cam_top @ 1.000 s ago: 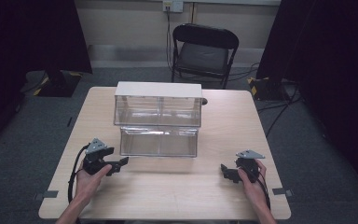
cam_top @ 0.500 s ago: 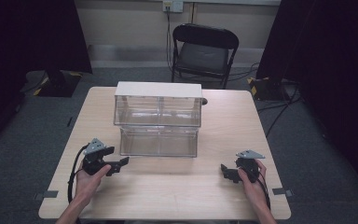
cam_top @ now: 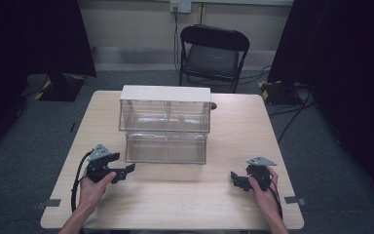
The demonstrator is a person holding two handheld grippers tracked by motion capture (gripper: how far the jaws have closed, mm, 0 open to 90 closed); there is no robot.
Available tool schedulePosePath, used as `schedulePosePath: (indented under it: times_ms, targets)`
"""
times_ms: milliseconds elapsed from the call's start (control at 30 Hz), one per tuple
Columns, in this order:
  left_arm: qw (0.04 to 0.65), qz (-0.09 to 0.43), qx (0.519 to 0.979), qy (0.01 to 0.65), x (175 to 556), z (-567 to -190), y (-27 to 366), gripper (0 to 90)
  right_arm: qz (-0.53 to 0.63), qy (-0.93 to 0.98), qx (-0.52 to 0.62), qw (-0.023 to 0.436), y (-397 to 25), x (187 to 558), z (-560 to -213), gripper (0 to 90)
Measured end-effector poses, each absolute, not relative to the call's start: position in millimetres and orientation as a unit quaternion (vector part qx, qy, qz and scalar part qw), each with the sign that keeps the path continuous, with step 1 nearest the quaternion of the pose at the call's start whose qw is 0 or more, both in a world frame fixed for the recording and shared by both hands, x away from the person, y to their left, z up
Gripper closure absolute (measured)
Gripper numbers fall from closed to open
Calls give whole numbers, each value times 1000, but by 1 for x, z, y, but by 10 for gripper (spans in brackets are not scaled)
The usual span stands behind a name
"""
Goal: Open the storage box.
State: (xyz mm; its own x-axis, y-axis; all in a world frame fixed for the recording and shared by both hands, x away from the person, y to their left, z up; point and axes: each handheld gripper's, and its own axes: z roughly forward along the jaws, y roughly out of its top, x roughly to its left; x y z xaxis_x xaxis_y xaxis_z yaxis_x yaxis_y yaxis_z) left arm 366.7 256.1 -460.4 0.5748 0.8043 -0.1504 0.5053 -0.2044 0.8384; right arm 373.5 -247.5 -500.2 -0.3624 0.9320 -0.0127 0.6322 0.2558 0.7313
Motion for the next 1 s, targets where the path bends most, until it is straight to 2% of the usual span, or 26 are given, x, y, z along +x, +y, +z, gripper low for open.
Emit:
schedulePosePath:
  times_ms: [1000]
  targets:
    - [475,157,750,433,370,-455,251,157,326,760,514,230,-247,374,-500,103]
